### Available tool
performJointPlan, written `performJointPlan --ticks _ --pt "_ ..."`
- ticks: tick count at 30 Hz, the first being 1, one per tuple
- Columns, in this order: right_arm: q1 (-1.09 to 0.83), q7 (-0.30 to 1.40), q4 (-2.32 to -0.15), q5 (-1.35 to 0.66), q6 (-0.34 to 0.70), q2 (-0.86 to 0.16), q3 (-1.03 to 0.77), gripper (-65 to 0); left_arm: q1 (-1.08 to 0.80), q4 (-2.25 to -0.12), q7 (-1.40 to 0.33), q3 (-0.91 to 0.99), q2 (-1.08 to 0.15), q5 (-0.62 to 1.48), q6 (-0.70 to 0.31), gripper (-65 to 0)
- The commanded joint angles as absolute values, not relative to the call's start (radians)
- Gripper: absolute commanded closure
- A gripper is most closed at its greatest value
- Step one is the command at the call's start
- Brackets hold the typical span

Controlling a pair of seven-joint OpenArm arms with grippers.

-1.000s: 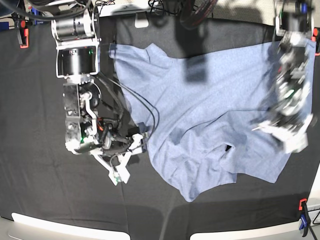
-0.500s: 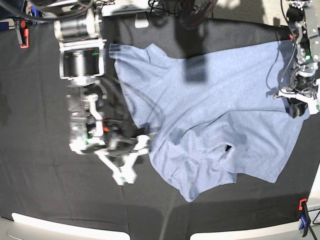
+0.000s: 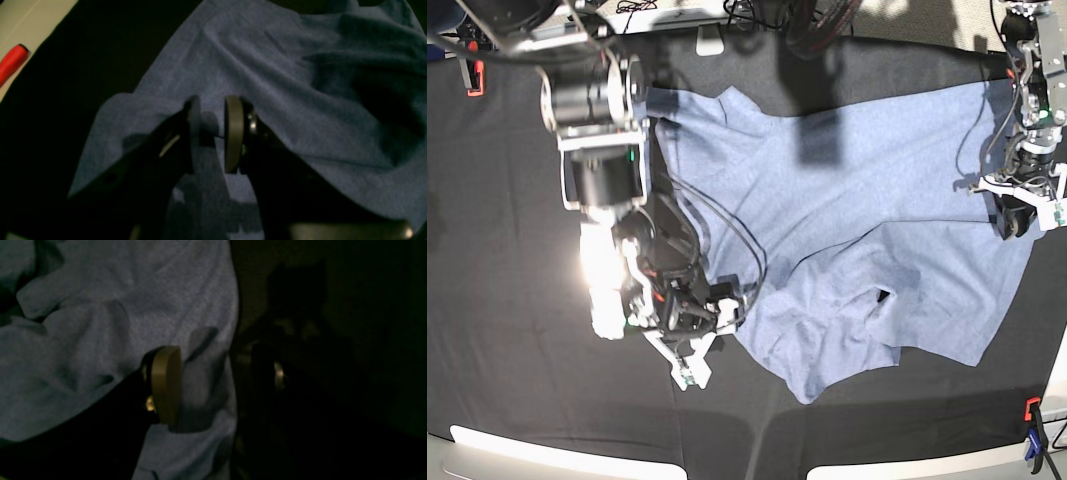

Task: Layout the t-shirt on the table in an organized manner, then fold the t-shirt properly
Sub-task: 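Grasp the bunched fabric with the right gripper and pull it outward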

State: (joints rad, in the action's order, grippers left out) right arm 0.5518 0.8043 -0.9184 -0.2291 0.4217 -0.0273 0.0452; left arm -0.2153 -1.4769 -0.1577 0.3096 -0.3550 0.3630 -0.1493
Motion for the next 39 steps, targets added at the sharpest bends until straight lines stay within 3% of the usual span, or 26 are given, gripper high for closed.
performJointPlan --ticks 1,7,15,32,34,37,39 --pt "0.599 0.777 -0.91 -0.234 0.426 -0.025 0.046 -32.5 -0.205 -1.496 -0.127 0.318 -0.369 0.369 -0.158 -11.0" --pt "0.636 0.714 -0.772 -0.234 0.426 -0.017 0.046 -32.5 -0.205 -1.496 -0.127 0.318 -0.369 0.369 -0.158 -11.0" --pt "0.63 0.725 -0.768 -0.137 0.424 0.063 0.046 -32.5 -0.205 -1.496 -0.127 0.318 -0.369 0.369 -0.158 -11.0" --pt "0.629 0.707 -0.768 0.05 0.273 0.1 0.046 -30.3 -0.205 -1.496 -0.127 0.318 -0.369 0.369 -0.158 -11.0" --pt "0.629 0.707 -0.768 0.05 0.272 0.102 0.046 -22.2 -0.205 -1.496 -0.127 0.318 -0.369 0.369 -0.158 -11.0" --pt "0.628 0.714 -0.768 0.051 0.273 0.102 0.046 -1.0 -0.205 -1.496 -0.127 0.318 -0.369 0.369 -0.158 -11.0" --pt "0.629 0.703 -0.773 0.084 0.273 0.105 0.046 0.0 -0.205 -1.496 -0.127 0.318 -0.369 0.369 -0.158 -11.0"
